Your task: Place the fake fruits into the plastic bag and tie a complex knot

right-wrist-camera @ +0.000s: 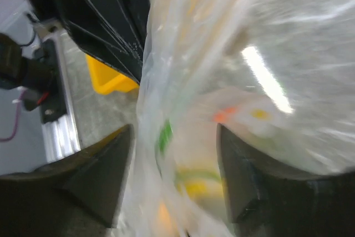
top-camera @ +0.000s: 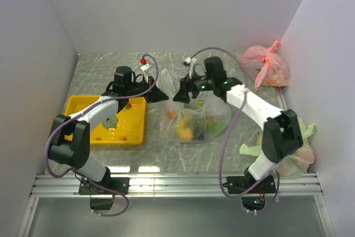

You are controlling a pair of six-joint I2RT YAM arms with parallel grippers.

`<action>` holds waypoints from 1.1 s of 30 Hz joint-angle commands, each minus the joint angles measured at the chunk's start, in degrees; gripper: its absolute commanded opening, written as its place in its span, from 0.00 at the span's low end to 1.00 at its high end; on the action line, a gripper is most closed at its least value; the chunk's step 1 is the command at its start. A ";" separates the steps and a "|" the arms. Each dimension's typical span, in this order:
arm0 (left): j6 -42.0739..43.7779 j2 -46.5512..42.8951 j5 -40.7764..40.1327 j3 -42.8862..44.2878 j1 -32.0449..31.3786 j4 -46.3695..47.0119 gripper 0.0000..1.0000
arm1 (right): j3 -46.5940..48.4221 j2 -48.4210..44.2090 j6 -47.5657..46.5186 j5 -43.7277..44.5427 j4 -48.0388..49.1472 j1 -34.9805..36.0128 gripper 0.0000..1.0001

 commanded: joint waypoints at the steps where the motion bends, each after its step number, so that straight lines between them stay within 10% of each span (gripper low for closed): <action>1: 4.89 -1.30 1.73 2.82 0.31 -7.18 0.00 | 6.07 -8.81 -8.58 1.10 -10.98 -4.50 0.78; 14: 11.13 1.77 1.64 10.91 0.66 -17.21 0.11 | 6.25 -12.98 -17.81 -5.76 -41.48 -33.16 0.94; 25: 9.81 2.04 1.91 11.53 -0.21 -17.75 0.43 | 4.14 1.18 -9.65 -13.58 -32.01 -34.75 0.94; 33: 8.06 4.06 3.13 15.04 -0.92 -17.04 0.31 | 5.99 4.79 -9.20 -17.81 -29.90 -29.93 0.46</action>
